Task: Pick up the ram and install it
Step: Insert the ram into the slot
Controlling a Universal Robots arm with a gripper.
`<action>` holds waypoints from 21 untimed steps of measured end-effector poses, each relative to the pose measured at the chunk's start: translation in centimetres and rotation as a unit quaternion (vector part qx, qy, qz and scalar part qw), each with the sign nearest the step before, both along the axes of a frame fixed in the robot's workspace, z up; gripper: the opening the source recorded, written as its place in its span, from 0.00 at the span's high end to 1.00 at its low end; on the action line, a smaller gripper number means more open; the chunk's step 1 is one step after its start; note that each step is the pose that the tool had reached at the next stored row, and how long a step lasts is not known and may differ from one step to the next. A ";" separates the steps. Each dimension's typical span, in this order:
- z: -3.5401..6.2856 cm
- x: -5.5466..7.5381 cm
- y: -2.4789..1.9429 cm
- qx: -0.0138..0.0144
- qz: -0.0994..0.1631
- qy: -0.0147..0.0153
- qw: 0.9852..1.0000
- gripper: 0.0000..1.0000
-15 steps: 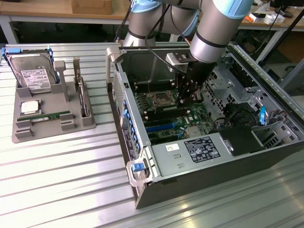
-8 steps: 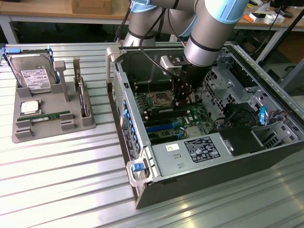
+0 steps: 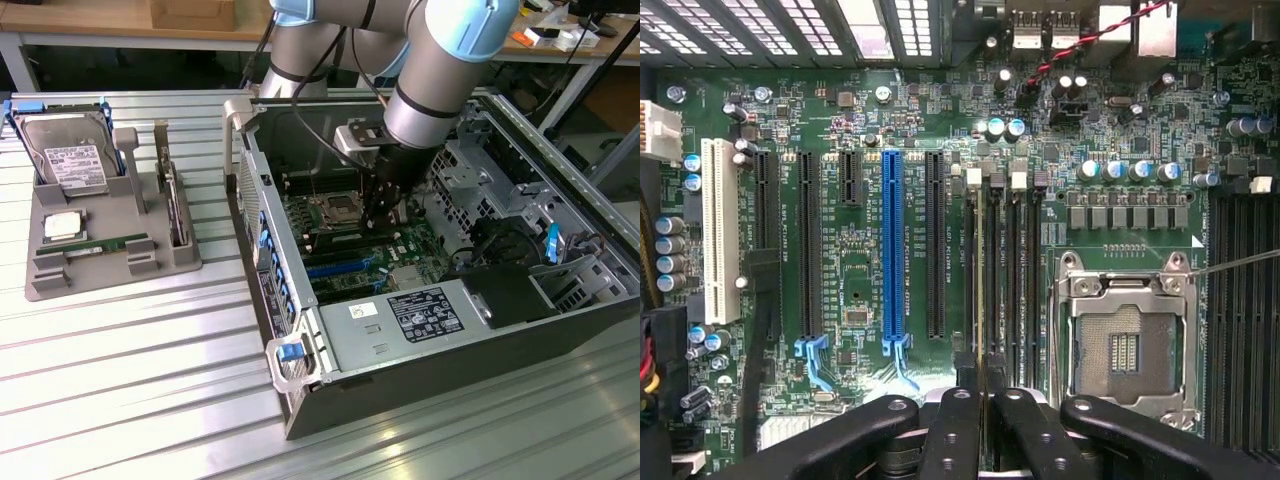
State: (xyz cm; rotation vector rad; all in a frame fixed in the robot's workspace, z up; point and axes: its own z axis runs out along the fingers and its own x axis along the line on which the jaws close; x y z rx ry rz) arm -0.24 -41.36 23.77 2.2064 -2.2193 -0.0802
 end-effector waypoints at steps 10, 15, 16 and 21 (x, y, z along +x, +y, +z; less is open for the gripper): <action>-0.38 -0.1 -0.03 0.000 0.000 0.000 1.000 0.88; -0.37 -0.1 -0.02 0.000 0.001 -0.001 1.000 0.88; -0.28 -0.1 -0.03 0.000 0.001 -0.001 1.000 0.88; -0.23 -0.1 -0.06 0.000 0.001 -0.001 1.000 0.88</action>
